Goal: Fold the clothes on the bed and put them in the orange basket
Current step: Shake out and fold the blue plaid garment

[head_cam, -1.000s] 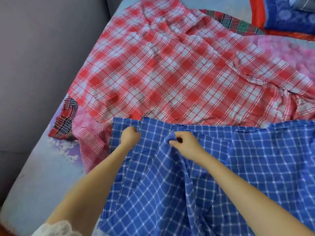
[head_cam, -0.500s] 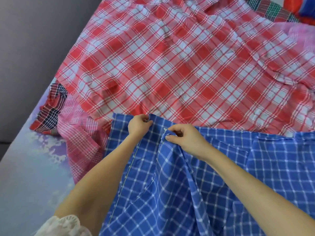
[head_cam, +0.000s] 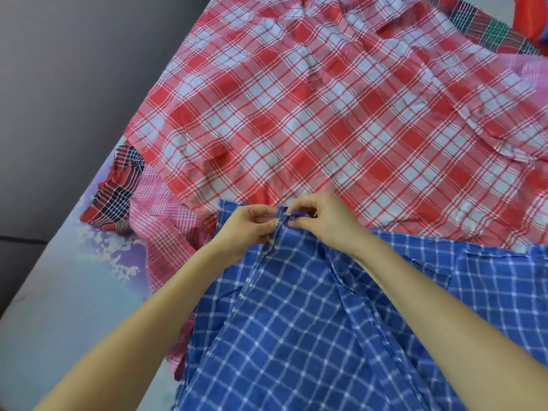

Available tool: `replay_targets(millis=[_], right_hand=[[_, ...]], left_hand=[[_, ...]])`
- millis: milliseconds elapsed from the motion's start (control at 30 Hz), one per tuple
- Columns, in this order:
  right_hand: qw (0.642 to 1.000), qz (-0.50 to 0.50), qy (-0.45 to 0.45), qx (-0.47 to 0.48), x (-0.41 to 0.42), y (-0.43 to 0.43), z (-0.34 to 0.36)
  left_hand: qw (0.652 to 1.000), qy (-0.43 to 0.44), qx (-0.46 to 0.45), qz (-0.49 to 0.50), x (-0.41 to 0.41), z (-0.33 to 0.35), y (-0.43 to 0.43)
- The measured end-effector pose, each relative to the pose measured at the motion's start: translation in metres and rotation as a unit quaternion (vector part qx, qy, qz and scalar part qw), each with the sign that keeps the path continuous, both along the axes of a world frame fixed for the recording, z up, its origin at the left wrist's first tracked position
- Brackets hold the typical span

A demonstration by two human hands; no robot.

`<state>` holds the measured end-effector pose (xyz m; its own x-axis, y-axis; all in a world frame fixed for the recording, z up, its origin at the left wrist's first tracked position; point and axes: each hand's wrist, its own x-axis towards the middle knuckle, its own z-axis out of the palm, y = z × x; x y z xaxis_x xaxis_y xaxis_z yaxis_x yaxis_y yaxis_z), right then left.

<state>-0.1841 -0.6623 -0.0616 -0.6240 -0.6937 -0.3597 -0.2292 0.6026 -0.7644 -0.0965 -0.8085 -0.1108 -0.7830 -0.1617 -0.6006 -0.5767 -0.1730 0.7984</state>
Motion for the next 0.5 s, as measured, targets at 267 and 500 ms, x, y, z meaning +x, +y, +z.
replay_targets(millis=[267, 500], right_hand=[[0.993, 0.055, 0.053, 0.091, 0.002, -0.006, 0.001], [0.977, 0.04, 0.177, 0.11, 0.009, -0.001, 0.002]], left_hand=[[0.994, 0.038, -0.064, -0.086, 0.003, 0.02, 0.002], [0.913, -0.027, -0.406, -0.016, 0.01, -0.002, -0.031]])
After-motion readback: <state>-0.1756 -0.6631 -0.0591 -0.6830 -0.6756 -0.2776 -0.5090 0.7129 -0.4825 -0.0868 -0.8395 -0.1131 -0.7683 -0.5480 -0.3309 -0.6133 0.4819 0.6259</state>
